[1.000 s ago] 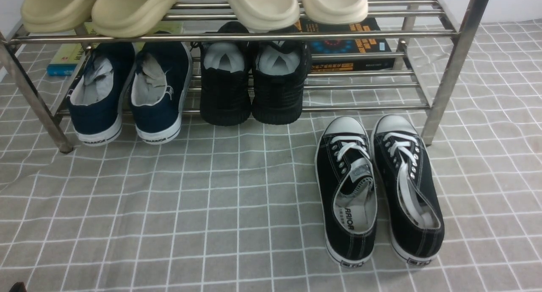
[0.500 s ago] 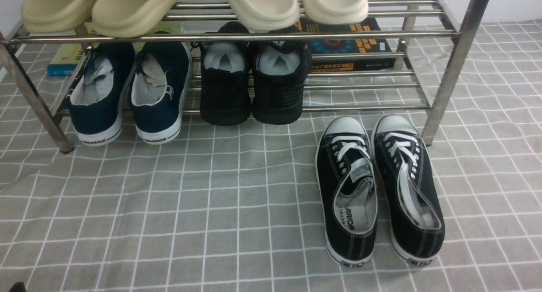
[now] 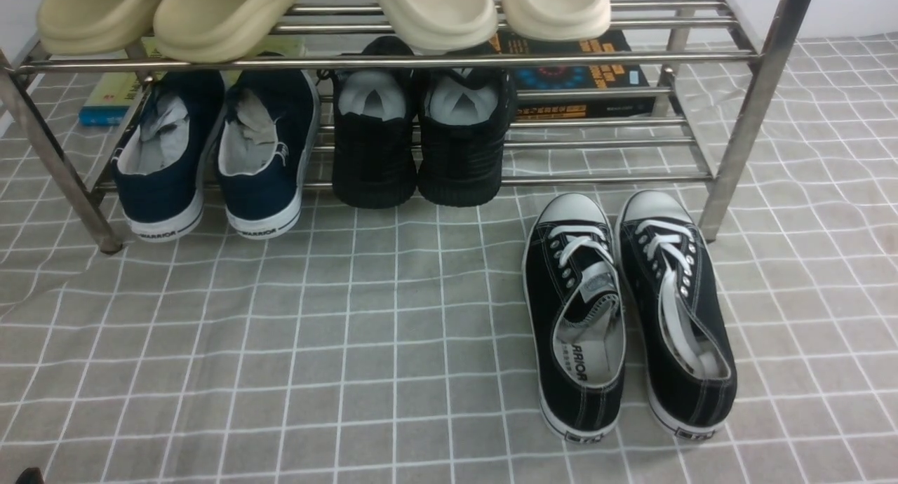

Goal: Take the shoes off the shelf with your hand from the grey coffee tablecloth.

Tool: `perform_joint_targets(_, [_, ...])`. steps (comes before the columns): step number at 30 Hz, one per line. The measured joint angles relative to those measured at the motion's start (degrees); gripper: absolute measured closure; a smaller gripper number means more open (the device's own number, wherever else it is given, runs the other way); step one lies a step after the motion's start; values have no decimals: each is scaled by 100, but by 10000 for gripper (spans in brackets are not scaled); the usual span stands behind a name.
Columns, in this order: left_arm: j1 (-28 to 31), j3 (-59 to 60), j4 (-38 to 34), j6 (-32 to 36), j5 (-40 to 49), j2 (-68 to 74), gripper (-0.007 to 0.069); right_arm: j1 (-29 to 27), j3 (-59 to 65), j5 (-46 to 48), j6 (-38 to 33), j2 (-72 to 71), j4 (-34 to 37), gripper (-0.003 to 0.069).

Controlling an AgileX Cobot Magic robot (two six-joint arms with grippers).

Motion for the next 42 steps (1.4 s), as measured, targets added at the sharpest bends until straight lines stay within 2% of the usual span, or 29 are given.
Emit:
perform_joint_targets(4, [0,0,0,0,0,0,384,275,-31,166,0,0,26,599])
perform_joint_targets(11, [0,0,0,0,0,0,384,392,-57,305,-187,0,130,586])
perform_joint_targets(17, [0,0,0,0,0,0,384,397,-60,310,-257,0,345,578])
perform_joint_targets(42, [0,0,0,0,0,0,384,397,-60,312,-259,0,364,547])
